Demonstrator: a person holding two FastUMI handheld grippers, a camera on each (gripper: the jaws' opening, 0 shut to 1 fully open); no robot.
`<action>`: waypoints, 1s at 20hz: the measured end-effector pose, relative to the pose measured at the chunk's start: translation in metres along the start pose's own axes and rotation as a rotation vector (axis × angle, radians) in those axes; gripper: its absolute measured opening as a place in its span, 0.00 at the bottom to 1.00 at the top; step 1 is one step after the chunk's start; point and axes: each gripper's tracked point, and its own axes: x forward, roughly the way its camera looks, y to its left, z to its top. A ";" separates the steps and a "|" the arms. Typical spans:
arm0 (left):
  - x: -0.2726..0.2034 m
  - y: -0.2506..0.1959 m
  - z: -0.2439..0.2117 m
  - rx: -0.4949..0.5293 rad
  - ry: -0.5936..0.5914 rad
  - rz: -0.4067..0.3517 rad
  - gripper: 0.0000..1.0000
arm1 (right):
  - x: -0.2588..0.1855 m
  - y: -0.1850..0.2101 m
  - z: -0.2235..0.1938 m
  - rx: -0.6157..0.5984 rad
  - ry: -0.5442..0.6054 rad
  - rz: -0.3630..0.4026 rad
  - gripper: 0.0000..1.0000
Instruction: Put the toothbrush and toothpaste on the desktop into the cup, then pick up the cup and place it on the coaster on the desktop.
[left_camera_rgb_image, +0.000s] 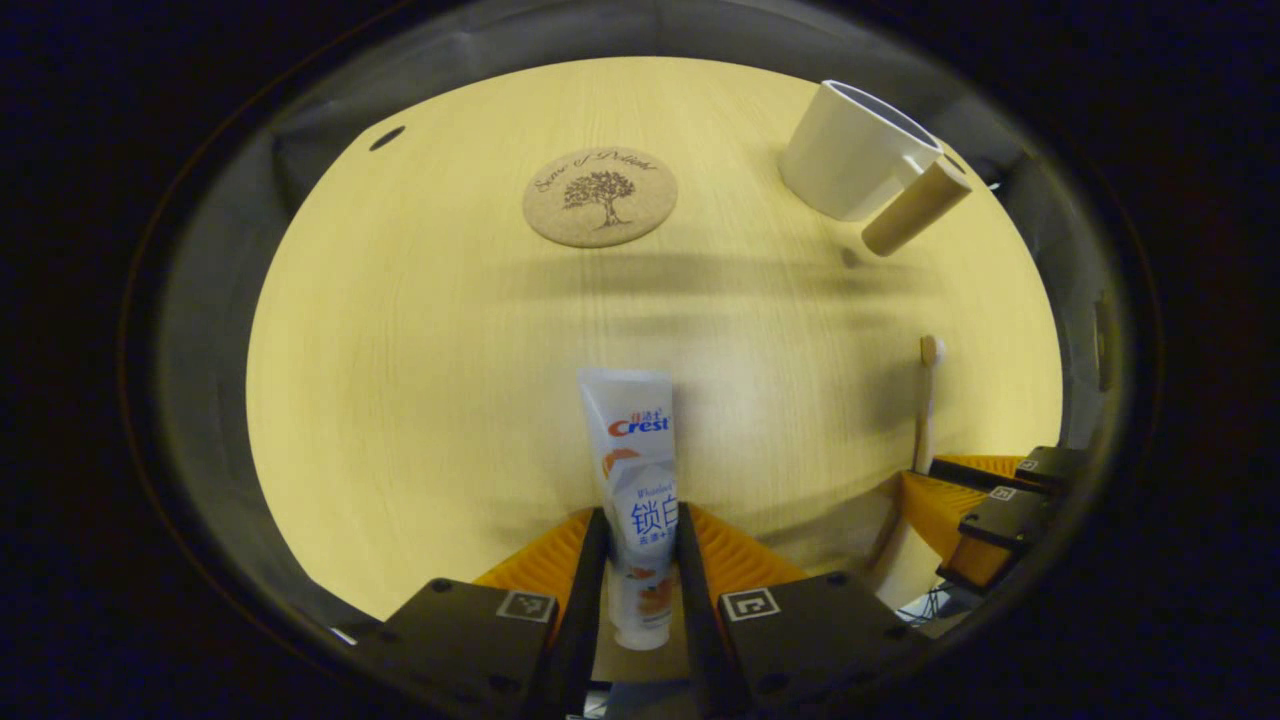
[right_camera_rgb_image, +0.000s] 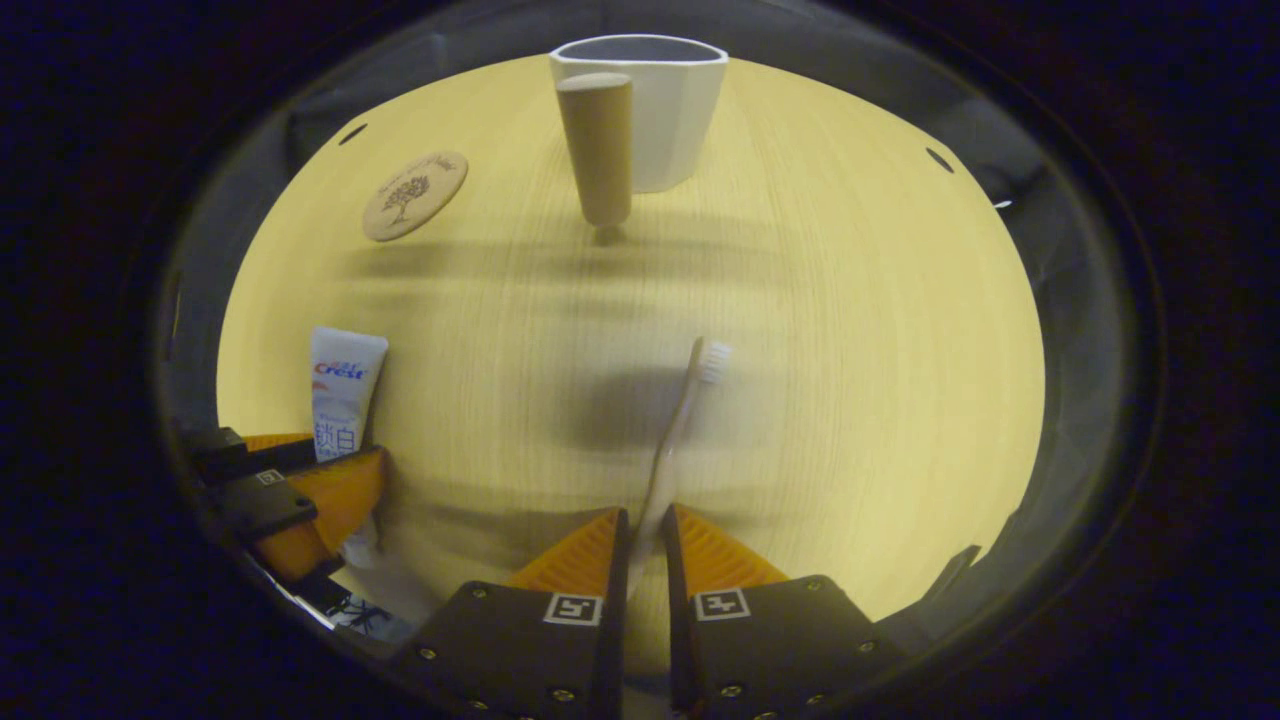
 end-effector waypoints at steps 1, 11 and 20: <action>0.002 0.001 -0.001 -0.006 0.004 -0.001 0.45 | 0.000 0.007 -0.001 0.005 0.009 0.027 0.11; -0.002 0.009 -0.005 -0.021 0.007 -0.008 0.28 | -0.006 0.011 0.003 -0.019 -0.027 0.100 0.02; -0.005 0.010 -0.004 -0.038 -0.021 -0.016 0.29 | -0.032 0.018 0.011 -0.038 -0.147 0.140 0.02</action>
